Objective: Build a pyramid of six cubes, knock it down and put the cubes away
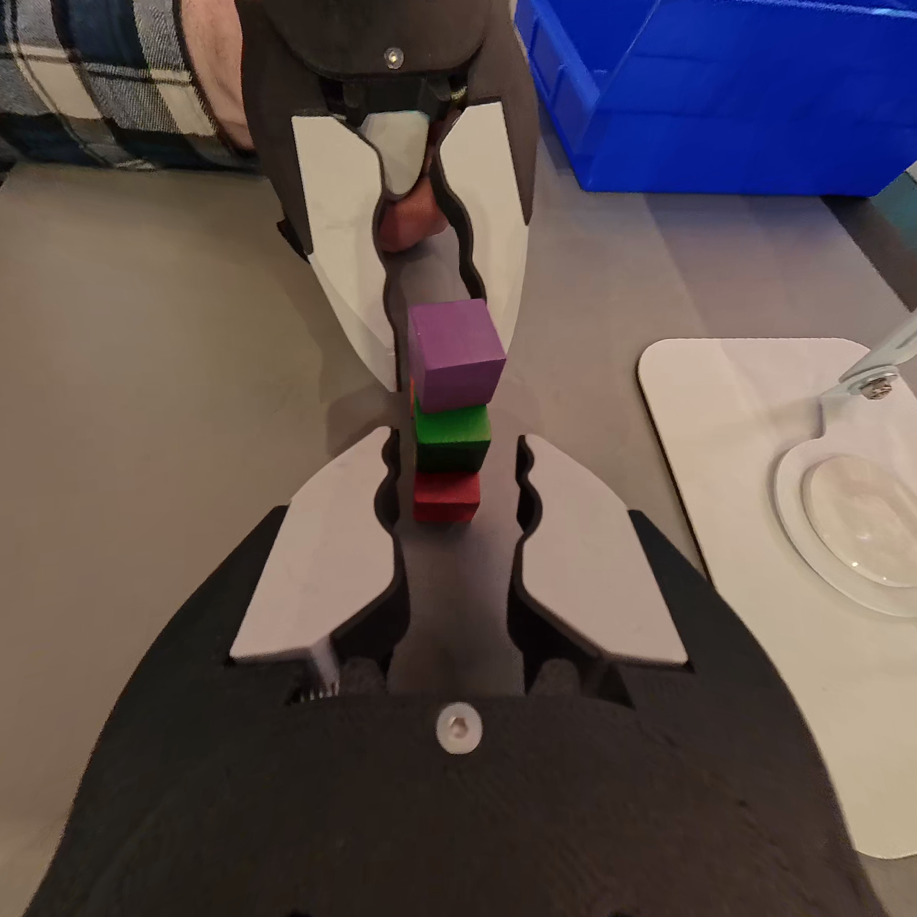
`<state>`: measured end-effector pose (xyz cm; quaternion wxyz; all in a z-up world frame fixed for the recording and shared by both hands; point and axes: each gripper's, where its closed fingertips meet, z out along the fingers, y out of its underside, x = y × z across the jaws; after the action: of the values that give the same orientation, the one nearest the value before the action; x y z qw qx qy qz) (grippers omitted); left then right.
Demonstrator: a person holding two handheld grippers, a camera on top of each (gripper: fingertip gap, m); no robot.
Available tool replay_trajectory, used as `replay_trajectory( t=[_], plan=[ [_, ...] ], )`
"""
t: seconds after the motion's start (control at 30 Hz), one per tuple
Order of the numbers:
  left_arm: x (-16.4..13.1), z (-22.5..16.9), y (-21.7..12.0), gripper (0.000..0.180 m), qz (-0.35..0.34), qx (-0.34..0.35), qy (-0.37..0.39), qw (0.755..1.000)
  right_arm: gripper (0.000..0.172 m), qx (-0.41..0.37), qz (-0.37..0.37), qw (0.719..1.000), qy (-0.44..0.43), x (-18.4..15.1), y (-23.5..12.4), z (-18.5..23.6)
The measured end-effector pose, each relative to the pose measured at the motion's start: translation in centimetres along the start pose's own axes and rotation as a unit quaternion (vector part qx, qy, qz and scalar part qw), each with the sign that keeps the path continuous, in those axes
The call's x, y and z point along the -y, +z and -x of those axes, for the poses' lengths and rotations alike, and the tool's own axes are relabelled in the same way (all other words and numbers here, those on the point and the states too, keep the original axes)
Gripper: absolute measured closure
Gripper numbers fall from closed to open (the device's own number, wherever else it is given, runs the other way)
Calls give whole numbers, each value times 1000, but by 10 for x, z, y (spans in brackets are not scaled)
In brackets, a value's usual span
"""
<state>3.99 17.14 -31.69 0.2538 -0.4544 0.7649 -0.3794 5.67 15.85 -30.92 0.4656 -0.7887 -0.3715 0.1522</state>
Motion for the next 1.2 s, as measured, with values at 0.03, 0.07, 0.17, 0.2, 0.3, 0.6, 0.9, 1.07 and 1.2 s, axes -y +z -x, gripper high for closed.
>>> replay_trajectory(
  t=[0.03, 0.07, 0.17, 0.2, 0.3, 0.6, 0.9, 1.07, 1.2],
  plan=[
    [0, 0, -1, 143, -1, 0, -1, 1000, 123, -3, -8, 1000, 2, 2, -1, -1],
    [1, 0, -3, 140, -4, 1, -2, 1000, 122, -3, -15, 1000, 4, 4, -3, -2],
    [12, 1, -9, 138, -26, 9, -3, 1000, 118, -2, -29, 1000, 7, 9, -4, -3],
    [16, 1, -11, 139, -33, 14, 1, 999, 119, -1, -32, 999, 3, 10, -4, -2],
    [24, 0, -12, 139, -42, 25, 11, 999, 120, -2, -41, 999, -1, 15, -3, -2],
    [23, -3, -7, 146, -36, 21, 15, 999, 130, -2, -57, 998, 2, 23, -1, -5],
    [22, -2, -7, 149, -38, 22, 11, 999, 136, 0, -58, 998, -4, 24, -1, -3],
    [21, -2, -6, 150, -38, 21, 9, 999, 138, 4, -57, 998, -6, 24, -1, -2],
    [21, -1, -6, 150, -37, 23, 8, 999, 140, 2, -57, 998, -10, 24, -1, -2]
  ],
)
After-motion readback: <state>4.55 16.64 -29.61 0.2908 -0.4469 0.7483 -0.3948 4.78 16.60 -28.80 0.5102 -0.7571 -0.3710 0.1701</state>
